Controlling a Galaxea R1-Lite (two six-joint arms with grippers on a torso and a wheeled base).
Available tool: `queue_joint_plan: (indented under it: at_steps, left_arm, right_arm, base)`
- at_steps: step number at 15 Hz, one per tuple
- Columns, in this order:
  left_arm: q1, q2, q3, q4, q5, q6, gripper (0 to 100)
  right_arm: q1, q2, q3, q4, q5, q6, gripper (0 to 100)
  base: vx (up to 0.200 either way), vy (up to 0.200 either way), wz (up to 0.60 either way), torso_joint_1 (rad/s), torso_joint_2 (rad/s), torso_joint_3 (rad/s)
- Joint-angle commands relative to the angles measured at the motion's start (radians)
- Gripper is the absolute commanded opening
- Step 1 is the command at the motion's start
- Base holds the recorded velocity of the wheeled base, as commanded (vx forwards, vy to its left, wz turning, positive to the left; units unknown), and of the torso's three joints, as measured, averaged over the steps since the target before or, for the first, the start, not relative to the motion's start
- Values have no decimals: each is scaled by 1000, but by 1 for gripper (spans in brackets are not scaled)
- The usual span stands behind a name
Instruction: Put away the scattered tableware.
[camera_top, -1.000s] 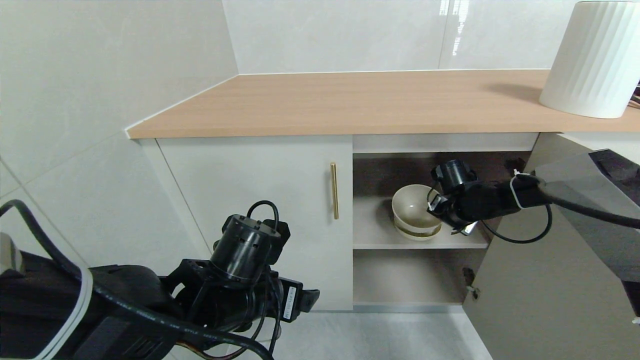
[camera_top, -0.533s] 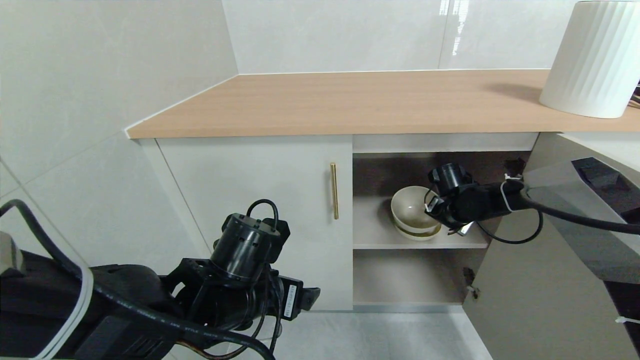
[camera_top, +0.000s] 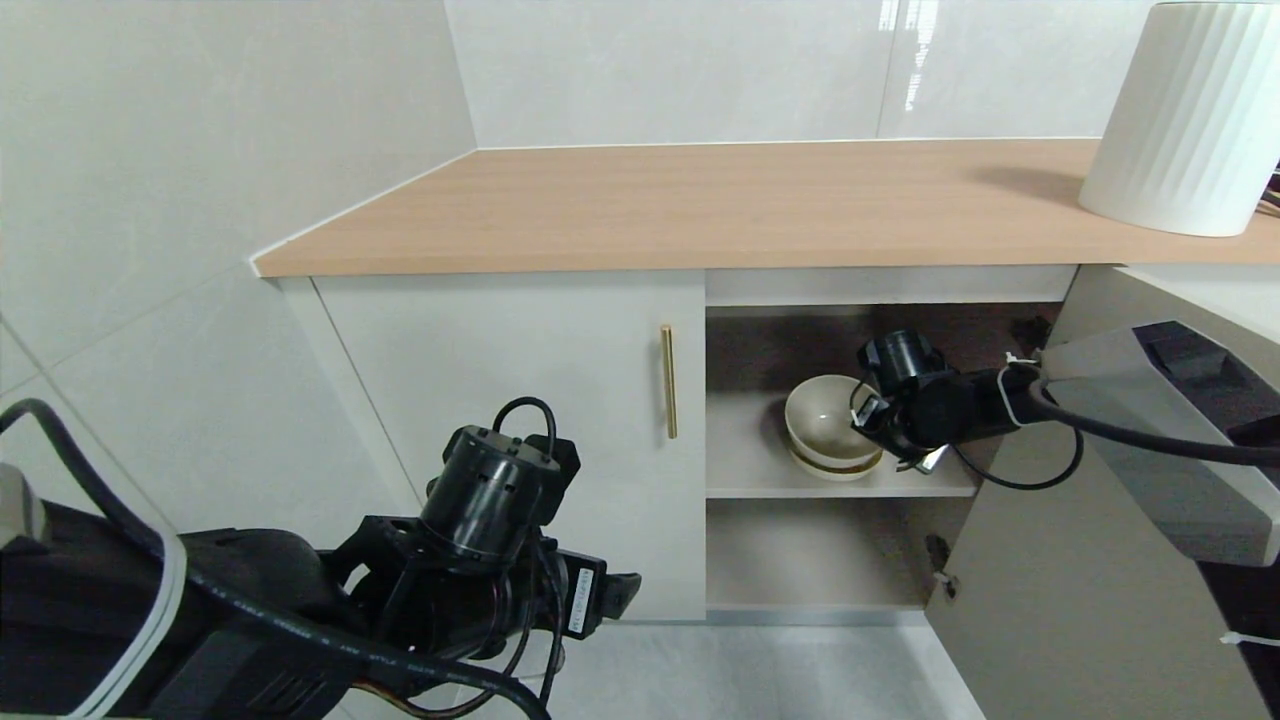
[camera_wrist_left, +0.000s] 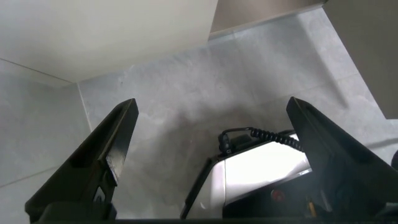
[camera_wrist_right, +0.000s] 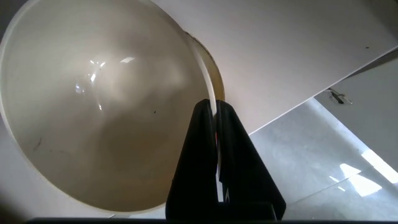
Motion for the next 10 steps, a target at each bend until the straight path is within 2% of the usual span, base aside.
queue_joint_plan:
  at_steps: [1, 4, 5, 10]
  left_arm:
    - [0, 0, 0, -1, 0, 0, 100]
    - [0, 0, 0, -1, 0, 0, 100]
    - [0, 0, 0, -1, 0, -3, 100]
    - [2, -16, 0, -1, 0, -5, 100]
  right_arm:
    - [0, 1, -1, 0, 0, 0, 0]
    - [1, 1, -1, 1, 0, -2, 0]
    - [1, 0, -1, 1, 0, -3, 100]
    - [12, -10, 11, 8, 3, -29, 100]
  base:
    - [0, 0, 0, 0, 0, 0]
    - [0, 0, 0, 0, 0, 0]
    - [0, 0, 0, 0, 0, 0]
    - [0, 0, 0, 0, 0, 0]
